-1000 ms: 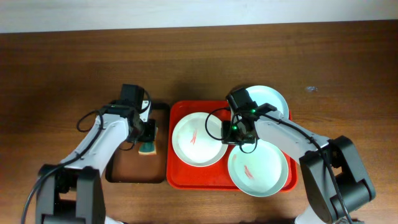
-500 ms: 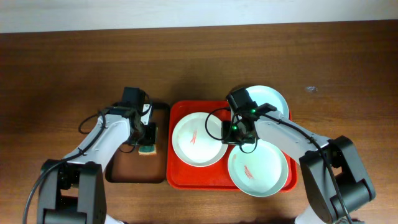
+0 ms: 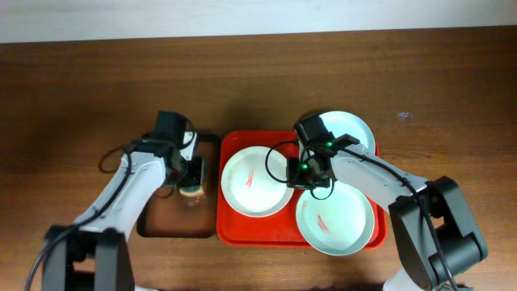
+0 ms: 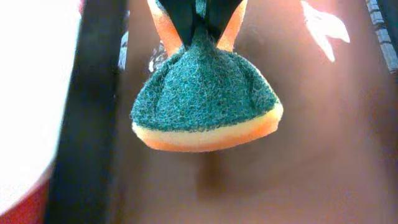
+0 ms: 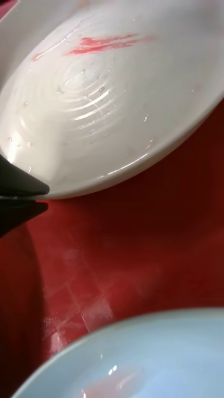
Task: Clean dirty plates on tray and stack at the side
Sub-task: 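Carry the sponge with the left gripper over the white plate, then scrub the white plate with the sponge while the right gripper holds its rim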
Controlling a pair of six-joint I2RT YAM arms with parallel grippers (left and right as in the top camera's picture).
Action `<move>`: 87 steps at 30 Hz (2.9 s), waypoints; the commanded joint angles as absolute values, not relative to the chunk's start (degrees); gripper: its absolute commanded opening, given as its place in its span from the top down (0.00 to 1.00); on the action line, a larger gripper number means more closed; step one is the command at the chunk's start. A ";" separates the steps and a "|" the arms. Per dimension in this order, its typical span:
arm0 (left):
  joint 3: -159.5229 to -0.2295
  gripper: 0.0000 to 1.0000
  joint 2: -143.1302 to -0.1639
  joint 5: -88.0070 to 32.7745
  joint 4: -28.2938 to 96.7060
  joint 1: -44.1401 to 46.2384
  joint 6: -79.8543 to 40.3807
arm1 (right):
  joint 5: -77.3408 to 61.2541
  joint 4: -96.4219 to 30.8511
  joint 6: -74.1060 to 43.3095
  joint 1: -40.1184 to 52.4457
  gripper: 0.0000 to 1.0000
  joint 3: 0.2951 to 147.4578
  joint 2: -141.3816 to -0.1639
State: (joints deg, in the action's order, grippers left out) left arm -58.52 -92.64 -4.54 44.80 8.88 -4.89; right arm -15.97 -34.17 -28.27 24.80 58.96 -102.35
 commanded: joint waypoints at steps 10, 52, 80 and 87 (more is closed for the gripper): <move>-71.94 1.00 -88.29 -10.74 53.91 16.71 -5.41 | -17.82 -32.49 -27.94 25.17 0.96 58.43 -102.61; -75.92 1.00 -108.97 -5.74 49.30 26.89 -12.75 | -12.95 -32.05 -27.94 27.00 0.96 57.91 -102.61; -72.55 1.00 -115.85 -20.71 46.09 27.22 -10.35 | -12.99 -32.03 -27.94 27.00 0.96 57.91 -102.63; -76.82 1.00 -107.61 -15.62 46.68 26.70 -7.40 | -13.02 -32.08 -27.94 27.00 0.96 57.89 -102.63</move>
